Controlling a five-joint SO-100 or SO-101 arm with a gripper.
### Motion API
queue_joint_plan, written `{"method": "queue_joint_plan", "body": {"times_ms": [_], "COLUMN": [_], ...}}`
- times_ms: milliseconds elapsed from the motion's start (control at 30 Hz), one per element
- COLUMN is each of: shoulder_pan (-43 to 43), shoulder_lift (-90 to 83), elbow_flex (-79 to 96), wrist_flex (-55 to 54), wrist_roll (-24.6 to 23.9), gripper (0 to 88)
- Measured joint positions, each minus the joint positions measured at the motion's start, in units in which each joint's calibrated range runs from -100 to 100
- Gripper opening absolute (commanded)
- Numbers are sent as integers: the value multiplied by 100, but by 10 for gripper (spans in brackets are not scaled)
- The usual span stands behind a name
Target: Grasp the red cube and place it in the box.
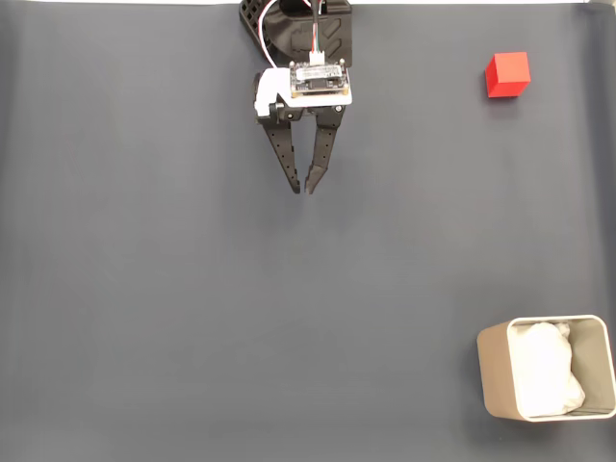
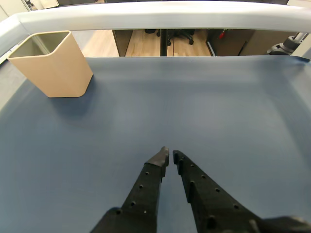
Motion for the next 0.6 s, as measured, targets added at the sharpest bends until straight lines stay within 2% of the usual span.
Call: {"method": "queue_joint_plan", "body": {"times_ms": [600], "shoulder_pan": [-82], "shoulder_lift": [2241], "elbow_flex": [-2450], "wrist_flex": [-223], "wrist_roll": [-44], "gripper": [0]}}
